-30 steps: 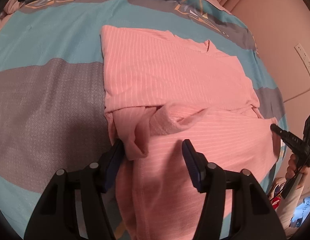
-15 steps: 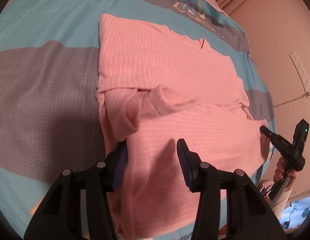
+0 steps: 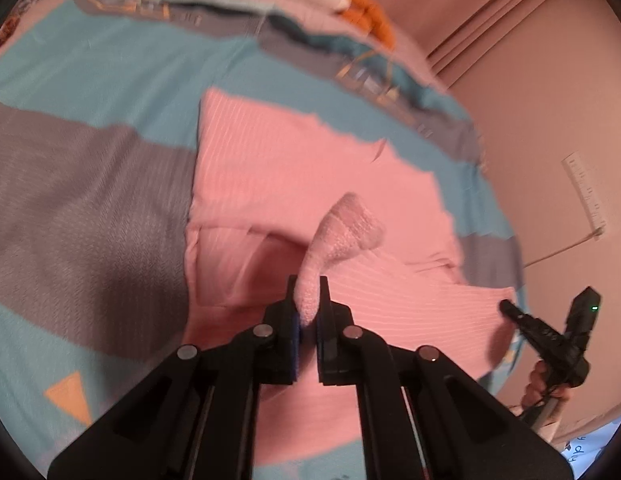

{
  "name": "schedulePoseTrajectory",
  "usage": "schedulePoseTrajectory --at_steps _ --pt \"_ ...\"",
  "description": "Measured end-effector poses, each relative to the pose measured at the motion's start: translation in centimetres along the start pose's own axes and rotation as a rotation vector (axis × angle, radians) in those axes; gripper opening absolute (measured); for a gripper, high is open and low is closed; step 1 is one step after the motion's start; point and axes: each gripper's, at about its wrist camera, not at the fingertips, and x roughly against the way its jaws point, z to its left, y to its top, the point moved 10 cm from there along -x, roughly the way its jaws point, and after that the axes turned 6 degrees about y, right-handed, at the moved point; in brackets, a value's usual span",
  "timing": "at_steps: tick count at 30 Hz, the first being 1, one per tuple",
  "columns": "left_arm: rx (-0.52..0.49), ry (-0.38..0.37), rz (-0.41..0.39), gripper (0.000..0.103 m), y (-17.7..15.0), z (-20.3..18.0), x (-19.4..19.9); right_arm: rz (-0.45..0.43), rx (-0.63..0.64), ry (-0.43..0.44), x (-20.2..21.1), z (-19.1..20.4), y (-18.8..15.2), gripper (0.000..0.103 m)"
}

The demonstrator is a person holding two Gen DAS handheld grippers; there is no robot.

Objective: Fold small clothes
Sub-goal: 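Lift the held edge with the right tool and fold it over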

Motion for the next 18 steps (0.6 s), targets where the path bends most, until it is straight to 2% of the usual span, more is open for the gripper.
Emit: schedulePoseTrajectory --at_steps 9,18 --pt "0.024 -0.055 -0.159 0.005 0.8 -1.2 7.3 -0.140 0.067 0.089 4.7 4.3 2.4 0.007" --pt "0.048 -0.078 -0.250 0.005 1.2 -1.4 10.8 -0.206 0.147 0.106 5.8 6.8 4.7 0.007"
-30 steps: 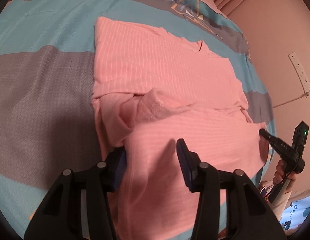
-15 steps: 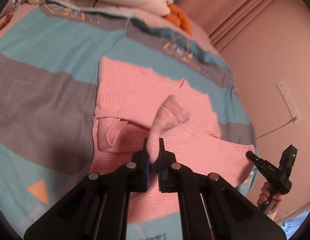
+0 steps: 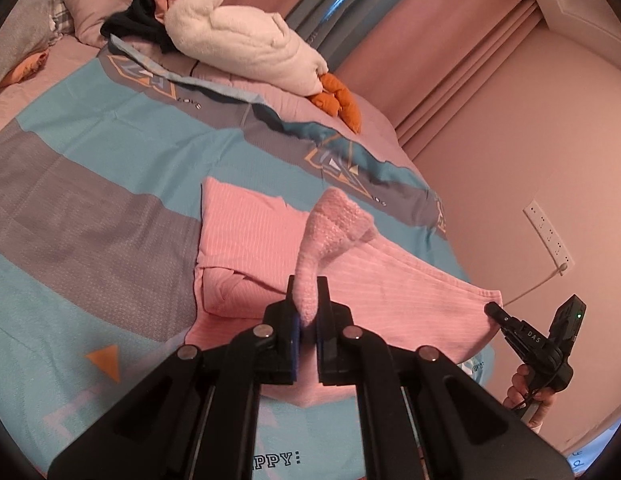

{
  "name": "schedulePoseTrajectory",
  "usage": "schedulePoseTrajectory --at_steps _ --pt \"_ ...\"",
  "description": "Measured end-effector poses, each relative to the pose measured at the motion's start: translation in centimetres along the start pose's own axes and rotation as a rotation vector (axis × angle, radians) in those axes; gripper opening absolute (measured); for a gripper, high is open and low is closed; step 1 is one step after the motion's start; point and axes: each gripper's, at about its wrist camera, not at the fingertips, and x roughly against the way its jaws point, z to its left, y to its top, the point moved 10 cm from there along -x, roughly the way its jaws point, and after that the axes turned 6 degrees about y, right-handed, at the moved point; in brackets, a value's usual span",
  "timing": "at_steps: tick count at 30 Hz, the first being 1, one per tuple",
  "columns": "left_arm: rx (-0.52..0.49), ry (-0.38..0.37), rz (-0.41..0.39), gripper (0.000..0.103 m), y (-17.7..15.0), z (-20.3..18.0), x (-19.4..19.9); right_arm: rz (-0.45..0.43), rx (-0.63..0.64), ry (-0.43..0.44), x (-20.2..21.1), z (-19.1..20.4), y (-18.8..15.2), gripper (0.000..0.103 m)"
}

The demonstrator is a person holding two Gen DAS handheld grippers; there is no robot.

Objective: Fold small clothes
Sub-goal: 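Lift the held edge with the right tool and fold it over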

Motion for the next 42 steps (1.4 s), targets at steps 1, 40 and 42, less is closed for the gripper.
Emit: schedulePoseTrajectory --at_steps 1,40,42 --pt "-0.003 -0.004 -0.008 0.005 0.1 -0.2 0.3 -0.005 0.005 0.002 0.1 0.1 0.2 0.007" --pt "-0.005 0.081 -0.020 0.005 6.5 1.9 -5.2 -0.049 0.078 -0.019 -5.7 0.8 6.5 0.007" --pt "-0.002 0.084 -0.015 0.005 6.9 2.1 -5.7 -0.042 0.073 -0.011 -6.3 0.6 7.0 0.007"
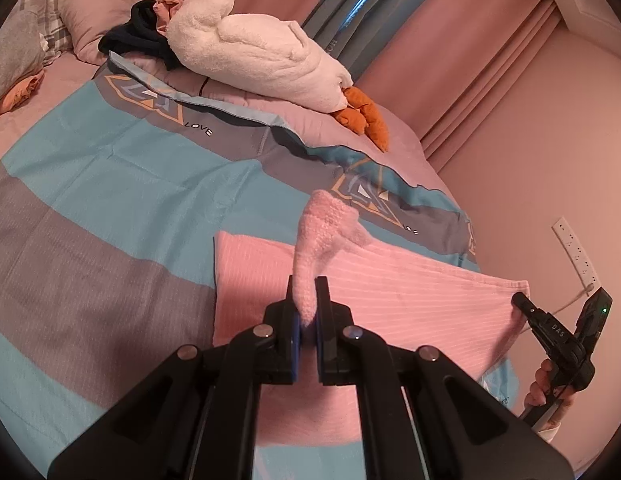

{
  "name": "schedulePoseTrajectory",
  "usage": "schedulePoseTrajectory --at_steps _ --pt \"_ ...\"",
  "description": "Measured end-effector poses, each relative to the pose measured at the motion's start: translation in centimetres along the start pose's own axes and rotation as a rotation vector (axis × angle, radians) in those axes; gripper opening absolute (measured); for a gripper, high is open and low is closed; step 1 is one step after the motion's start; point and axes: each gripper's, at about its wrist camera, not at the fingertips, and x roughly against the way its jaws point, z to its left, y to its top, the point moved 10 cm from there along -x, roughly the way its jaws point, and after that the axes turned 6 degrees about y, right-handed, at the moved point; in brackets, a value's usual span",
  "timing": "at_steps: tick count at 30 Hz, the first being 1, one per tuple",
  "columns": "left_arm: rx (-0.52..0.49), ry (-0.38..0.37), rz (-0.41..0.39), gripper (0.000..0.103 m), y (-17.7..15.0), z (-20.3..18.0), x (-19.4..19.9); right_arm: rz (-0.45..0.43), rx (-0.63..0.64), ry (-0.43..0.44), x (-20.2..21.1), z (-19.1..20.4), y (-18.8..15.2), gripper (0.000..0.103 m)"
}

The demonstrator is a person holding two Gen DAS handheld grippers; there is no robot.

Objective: Fold small clothes
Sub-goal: 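Lift the held edge with the right tool and fold it over, then open the right tool and release the folded edge onto the sweater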

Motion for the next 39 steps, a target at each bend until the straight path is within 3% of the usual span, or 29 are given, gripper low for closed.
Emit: schedulePoseTrajectory --at_steps 14,25,34,39 --pt "0.020 0.089 0.082 0.005 2.6 2.8 -7.2 0.136 0.010 -0.023 -8.0 -1.8 0.9 0.007" --pt "0.040 0.198 0.201 0.006 1.8 5.5 -13.8 0.341 -0.022 -0.105 -15.9 -4.9 -2.9 0.007" --pt "0.037 0.268 0.277 0.007 0.4 7.9 -17.1 0.417 -0.053 -0.162 -18.4 -7.1 -5.8 0.007" --pt "0.048 0.261 0.281 0.008 0.1 8.5 -17.8 0.430 -0.058 -0.178 -18.9 -7.6 -6.7 0.007"
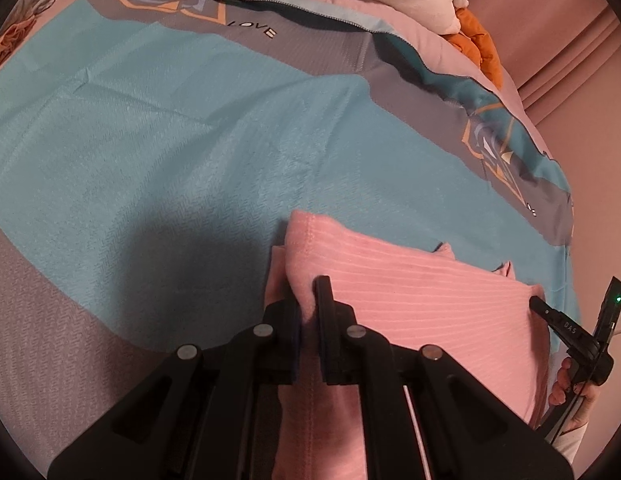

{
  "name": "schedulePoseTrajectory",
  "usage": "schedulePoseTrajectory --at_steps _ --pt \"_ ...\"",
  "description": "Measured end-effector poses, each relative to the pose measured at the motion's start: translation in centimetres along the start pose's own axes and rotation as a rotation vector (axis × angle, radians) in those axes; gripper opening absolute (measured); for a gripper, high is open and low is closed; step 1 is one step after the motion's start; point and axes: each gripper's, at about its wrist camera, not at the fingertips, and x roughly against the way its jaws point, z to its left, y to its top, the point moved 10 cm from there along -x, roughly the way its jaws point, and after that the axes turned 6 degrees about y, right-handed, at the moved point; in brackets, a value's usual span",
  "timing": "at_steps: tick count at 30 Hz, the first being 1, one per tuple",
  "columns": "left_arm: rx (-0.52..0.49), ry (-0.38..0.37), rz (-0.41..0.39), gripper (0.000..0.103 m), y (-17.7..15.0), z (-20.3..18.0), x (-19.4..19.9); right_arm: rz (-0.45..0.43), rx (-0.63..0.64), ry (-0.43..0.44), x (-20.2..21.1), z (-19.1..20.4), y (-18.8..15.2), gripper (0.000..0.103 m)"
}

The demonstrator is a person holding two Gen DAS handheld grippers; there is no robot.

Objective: Fold small clothes
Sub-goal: 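Open the right tool and release the folded edge onto the sweater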

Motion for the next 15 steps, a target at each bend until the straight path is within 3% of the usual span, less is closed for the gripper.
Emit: schedulePoseTrajectory --at_steps 8,10,13,15 --pt "-0.034 0.019 -0.010 0.011 -0.3 -0.1 0.1 -0.023 0.038 -0.060 -0.3 -0.1 0.4 0.007" --pt "-0.045 0.024 -0.009 0.014 -0.3 -0.2 0.5 -0.025 0.055 -0.101 0.4 -0.2 0.4 0.021" --pt "-0.046 0.042 -0.033 0.028 -0.4 -0.1 2.4 -0.059 0.063 -0.145 2.3 -0.4 0.5 0.048" --pt "-0.038 0.009 -0.067 0.037 -0.6 -0.3 4.6 -0.076 0.046 -0.157 4.4 -0.7 0.3 0.053"
